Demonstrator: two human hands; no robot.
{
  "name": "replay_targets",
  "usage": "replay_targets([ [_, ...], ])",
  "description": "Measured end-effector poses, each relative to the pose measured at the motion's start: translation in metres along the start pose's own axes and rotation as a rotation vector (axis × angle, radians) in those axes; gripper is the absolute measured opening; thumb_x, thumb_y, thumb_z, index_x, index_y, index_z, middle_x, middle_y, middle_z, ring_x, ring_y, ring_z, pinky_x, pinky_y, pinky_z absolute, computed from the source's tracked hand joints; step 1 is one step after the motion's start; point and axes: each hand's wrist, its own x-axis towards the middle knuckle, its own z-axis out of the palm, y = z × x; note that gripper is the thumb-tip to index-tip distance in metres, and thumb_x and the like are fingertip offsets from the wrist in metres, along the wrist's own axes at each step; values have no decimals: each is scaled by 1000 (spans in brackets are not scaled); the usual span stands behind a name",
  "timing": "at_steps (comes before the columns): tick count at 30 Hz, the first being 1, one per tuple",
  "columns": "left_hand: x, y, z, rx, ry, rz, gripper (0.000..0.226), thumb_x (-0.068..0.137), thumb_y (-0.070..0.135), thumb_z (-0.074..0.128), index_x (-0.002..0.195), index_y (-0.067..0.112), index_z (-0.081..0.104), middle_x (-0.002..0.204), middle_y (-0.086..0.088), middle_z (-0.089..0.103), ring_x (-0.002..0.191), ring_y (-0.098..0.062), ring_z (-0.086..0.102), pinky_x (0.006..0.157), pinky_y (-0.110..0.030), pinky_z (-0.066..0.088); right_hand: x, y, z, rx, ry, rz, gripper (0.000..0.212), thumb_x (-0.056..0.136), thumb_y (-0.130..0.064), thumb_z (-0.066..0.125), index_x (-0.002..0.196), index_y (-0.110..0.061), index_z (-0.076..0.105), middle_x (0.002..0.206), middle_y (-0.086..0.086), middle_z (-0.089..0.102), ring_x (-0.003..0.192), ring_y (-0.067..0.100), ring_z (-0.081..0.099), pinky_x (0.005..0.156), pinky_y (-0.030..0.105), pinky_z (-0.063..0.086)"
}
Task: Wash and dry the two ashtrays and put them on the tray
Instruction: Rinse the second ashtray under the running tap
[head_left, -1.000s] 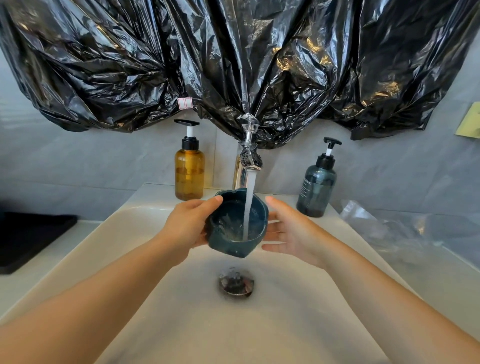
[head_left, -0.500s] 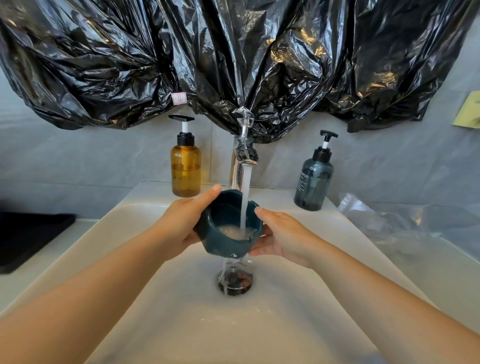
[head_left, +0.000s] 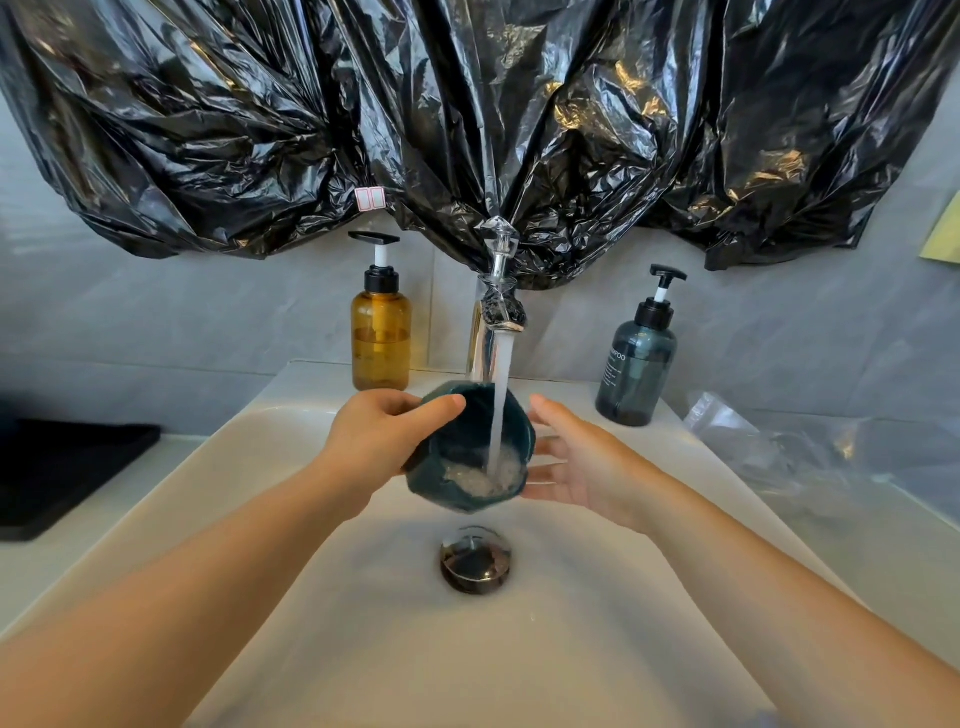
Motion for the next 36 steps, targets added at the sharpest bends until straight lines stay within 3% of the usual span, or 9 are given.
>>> replay_targets([
  [6,-4,1,2,50,-31,-29,33,74,49,73,86,18,69,90,-4,70,88,-22,65,82,-39,57,-2,4,1,-181,-97,-93,43,98,-49,42,138,-32,46,131,1,60,111,26,64,92,44,55],
  [11,-2,1,2,-9,-47,-102,42,72,53,73,94,18,67,95,-5,70,92,-24,65,87,-42,56,0,10,2,-102,-165,-68,38,101,-38,41,133,-22,53,126,11,64,111,33,64,91,46,55],
  [16,-1,5,-1,-192,-143,-160,41,76,46,71,101,16,60,104,-8,69,96,-22,64,77,-33,55,6,15,8,56,-59,-71,38,104,-34,36,131,-14,53,123,14,64,104,34,67,82,42,59],
  [19,-1,2,-1,-130,-236,-217,62,69,47,75,115,11,57,110,-10,68,104,-28,64,90,-44,55,8,15,7,230,-12,-67,37,104,-32,36,130,-12,52,126,17,61,103,35,67,79,40,60],
  [22,0,0,2,-149,-168,-148,51,79,40,72,116,8,59,106,-9,70,101,-26,66,90,-43,56,7,11,4,317,-59,4,38,104,-32,38,131,-10,52,128,18,60,105,35,67,82,41,59],
  [25,0,-2,1,-131,-23,-74,42,82,43,68,107,10,64,101,-8,70,96,-23,66,81,-37,59,7,9,-1,155,-77,50,42,100,-39,43,129,-12,56,124,14,64,110,30,64,89,45,56],
  [28,-1,-2,0,33,65,20,36,80,49,68,91,15,67,90,-5,68,85,-20,62,69,-30,54,7,6,-7,-41,72,-53,43,96,-43,50,131,-17,51,127,8,58,115,26,58,96,44,53],
  [31,-4,-1,2,131,49,41,32,79,48,70,86,18,66,85,0,65,78,-14,58,58,-21,46,5,4,-2,-74,5,-123,39,97,-38,50,133,-24,49,129,5,59,113,25,63,93,40,55],
  [36,-4,0,5,167,14,24,35,75,53,71,86,20,65,86,2,67,79,-14,60,60,-20,48,2,4,3,-284,-63,-220,44,99,-32,50,142,-30,43,127,1,64,108,20,67,93,42,55],
])
